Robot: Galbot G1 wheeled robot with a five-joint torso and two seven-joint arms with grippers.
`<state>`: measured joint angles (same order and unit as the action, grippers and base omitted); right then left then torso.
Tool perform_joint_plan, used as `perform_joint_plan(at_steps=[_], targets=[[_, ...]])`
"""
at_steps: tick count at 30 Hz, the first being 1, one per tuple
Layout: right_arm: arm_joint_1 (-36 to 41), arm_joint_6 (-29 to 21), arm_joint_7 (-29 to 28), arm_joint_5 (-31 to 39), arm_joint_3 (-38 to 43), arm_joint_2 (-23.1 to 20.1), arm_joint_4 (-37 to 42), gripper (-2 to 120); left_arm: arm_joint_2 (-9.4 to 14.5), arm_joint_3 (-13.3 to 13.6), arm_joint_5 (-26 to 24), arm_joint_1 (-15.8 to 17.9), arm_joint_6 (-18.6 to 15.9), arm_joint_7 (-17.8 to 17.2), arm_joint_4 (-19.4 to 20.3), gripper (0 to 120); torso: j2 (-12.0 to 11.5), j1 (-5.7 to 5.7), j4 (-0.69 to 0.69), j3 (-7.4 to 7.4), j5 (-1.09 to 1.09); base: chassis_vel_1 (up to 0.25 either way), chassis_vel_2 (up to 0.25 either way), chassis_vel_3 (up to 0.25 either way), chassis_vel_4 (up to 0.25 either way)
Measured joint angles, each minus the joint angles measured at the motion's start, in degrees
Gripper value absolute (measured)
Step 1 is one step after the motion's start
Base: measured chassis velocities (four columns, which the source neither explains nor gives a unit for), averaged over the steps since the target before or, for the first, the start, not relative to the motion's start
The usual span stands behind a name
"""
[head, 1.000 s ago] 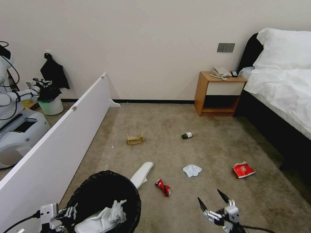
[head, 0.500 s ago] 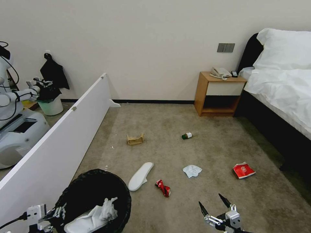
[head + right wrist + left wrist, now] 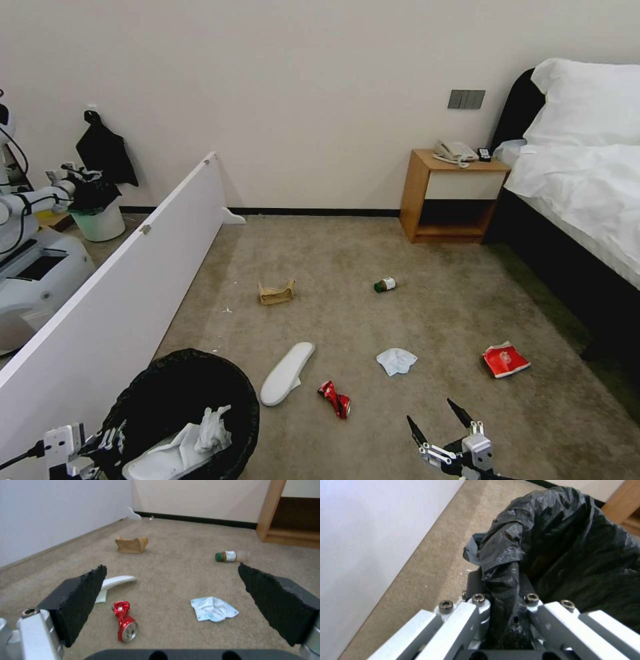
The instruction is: Pick up the trash bin, then pick up the garbage from the floor and place it into the trash bin.
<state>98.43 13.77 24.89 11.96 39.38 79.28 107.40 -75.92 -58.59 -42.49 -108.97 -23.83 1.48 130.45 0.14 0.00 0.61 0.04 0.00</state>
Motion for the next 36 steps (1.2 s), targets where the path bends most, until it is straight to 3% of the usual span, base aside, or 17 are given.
perform_joint_plan(at_steps=[36], targets=[[-1.04,0.09,0.18,0.64,-0.37,-0.68,-0.73,100,-0.41,0.69,0.07,0.00,-0.29,-0.17,0.63,4,0.00,0.00,0.00,0.00,0.00,-0.061,0.056,0.054,-0.055]])
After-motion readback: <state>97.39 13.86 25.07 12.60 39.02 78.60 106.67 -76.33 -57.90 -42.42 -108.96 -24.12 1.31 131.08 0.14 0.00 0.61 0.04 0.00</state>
